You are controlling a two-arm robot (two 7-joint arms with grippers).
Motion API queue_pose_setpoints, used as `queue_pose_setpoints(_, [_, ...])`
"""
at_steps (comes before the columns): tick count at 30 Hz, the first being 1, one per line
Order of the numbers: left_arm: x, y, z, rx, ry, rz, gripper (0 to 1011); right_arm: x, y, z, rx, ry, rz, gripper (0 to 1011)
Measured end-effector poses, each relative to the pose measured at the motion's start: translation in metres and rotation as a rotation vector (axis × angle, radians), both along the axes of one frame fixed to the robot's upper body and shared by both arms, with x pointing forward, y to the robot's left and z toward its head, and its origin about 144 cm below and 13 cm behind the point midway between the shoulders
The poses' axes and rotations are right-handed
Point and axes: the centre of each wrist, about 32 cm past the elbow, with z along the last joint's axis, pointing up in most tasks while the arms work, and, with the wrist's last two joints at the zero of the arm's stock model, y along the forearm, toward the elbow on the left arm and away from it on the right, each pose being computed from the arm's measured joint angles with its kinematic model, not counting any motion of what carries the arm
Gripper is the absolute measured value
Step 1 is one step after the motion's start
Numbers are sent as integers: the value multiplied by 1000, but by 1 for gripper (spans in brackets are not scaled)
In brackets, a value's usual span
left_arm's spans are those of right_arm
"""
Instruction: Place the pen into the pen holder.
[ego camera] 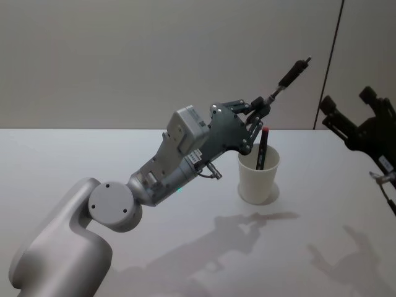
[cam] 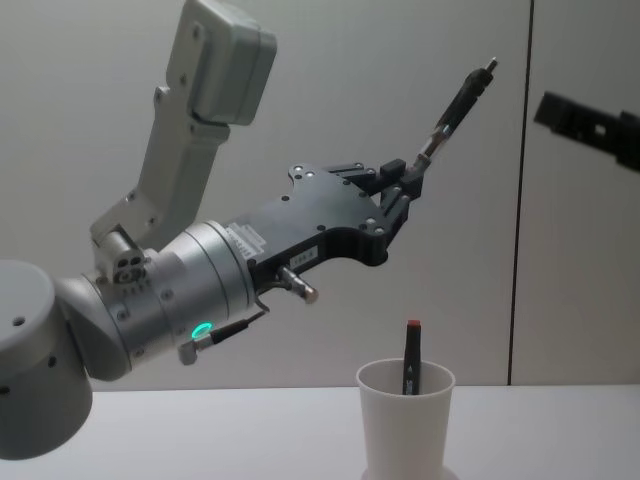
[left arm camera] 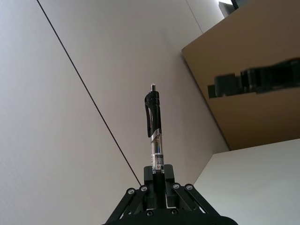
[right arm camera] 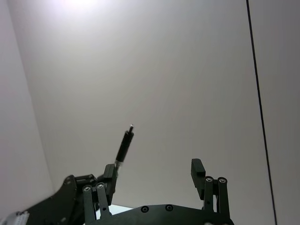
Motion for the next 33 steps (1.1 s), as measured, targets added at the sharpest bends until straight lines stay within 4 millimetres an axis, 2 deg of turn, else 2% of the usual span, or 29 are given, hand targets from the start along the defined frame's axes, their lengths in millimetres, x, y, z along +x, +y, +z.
queue_pose_setpoints(15, [0, 0, 0, 1, -1, -1, 137, 8, 16, 18, 57, 24, 44, 1001])
queue_pose_setpoints(33, [0, 0, 0, 1, -1, -1, 137, 30, 38, 24, 94, 86, 104, 1001])
